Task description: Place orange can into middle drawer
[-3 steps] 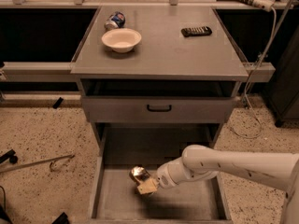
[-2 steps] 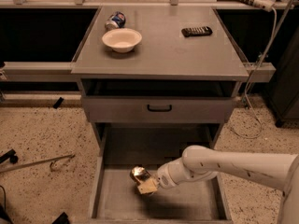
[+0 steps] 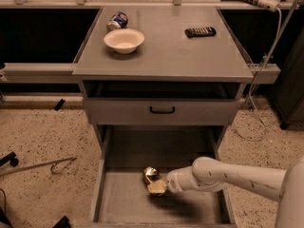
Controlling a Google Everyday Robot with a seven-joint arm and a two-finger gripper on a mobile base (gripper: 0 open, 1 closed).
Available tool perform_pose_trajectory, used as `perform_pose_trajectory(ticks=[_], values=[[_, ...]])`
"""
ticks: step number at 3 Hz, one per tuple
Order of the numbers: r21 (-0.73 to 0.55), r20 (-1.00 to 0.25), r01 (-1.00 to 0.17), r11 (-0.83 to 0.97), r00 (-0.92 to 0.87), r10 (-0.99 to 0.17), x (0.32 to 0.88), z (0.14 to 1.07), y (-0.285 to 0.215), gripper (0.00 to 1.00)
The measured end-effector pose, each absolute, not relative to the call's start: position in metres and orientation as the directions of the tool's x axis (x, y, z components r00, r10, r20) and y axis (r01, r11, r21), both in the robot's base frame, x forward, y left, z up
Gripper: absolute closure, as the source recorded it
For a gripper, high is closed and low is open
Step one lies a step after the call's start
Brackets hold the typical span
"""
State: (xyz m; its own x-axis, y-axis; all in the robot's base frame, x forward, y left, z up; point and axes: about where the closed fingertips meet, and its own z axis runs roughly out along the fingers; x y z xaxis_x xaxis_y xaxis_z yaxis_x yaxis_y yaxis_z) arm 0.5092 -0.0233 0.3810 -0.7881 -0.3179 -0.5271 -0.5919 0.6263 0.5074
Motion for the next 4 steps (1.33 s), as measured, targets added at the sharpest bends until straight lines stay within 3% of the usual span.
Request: perform_pose_trajectory(ticks=[1, 2, 4], values=[[0.515, -0.523, -0.570, 0.640, -0.801, -0.291, 0.5105, 0.3678, -0.0250, 1.00], [0.515, -0.523, -0.570, 0.640, -0.801, -0.292, 0.5106, 0.3680, -0.0250, 0.81], [0.515, -0.523, -0.570, 0.640, -0.801, -0.292, 0.5105, 0.3680, -0.0249, 0.35]])
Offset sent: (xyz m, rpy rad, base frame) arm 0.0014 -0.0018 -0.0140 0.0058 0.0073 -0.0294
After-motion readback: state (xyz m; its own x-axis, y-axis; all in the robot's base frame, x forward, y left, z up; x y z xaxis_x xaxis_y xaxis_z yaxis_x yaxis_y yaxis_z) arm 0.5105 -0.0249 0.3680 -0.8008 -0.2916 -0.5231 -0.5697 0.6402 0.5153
